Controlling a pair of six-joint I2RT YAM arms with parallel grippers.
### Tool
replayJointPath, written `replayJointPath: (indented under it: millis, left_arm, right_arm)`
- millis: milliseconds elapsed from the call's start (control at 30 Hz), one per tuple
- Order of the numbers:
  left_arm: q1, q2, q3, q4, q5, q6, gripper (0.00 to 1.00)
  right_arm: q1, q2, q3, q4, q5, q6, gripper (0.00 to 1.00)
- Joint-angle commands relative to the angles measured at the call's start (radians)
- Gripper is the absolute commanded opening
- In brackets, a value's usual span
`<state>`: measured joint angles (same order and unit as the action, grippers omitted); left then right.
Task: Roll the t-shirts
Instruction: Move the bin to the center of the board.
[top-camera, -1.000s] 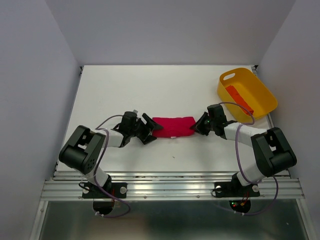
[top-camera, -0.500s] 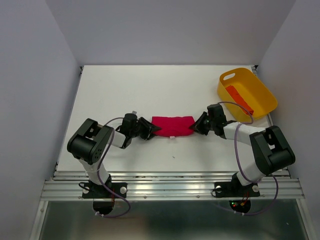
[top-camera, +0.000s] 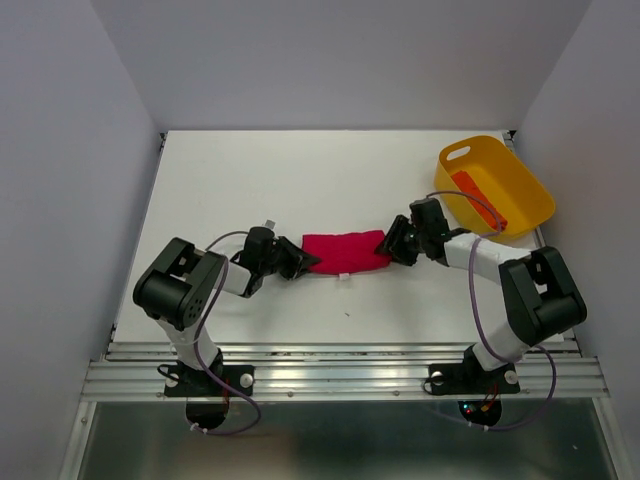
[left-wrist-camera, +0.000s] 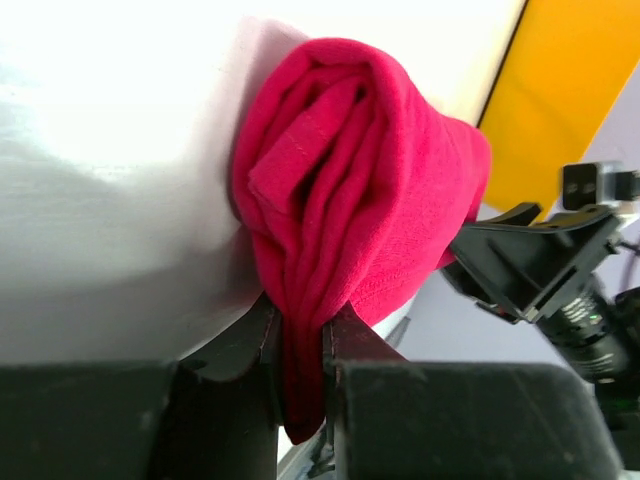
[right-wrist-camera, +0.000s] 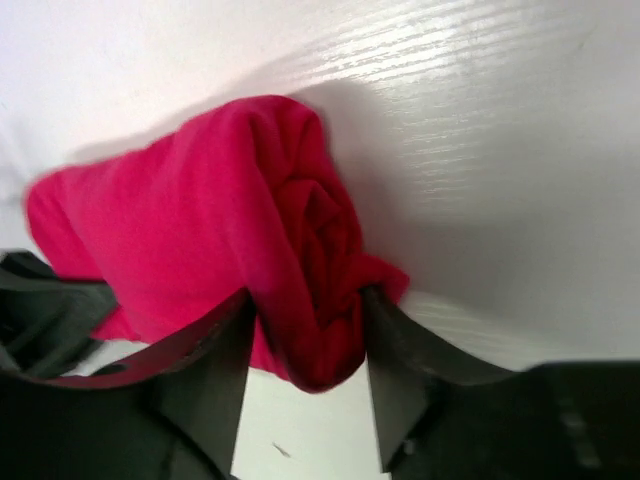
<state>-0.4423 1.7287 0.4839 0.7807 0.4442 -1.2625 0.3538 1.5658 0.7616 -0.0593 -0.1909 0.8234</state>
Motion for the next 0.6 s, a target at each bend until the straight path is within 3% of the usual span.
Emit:
replayJointPath:
  millis: [0, 100, 367, 567]
  left_arm:
    - [0.005, -0.098, -0.024, -0.107, -0.035, 0.132, 0.00]
    - [0.004, -0.178, -0.050, -0.208, -0.091, 0.186, 0.00]
    - [0.002, -0.392, -0.085, -0.406, -0.232, 0.261, 0.00]
    - [0.004, -0.413, -0.062, -0.451, -0.249, 0.310, 0.00]
  right_arm:
    - [-0.003, -0.001, 0.106, -0.161, 0.063, -0.136, 0.62]
    - [-0.003, -0.029, 0.177, -0.252, 0.142, -0.191, 0.70]
    - [-0.003, -0.111, 0.314, -0.379, 0.312, -0.260, 0.68]
    - [-0.012, -0.105, 0.413, -0.441, 0.445, -0.296, 0.68]
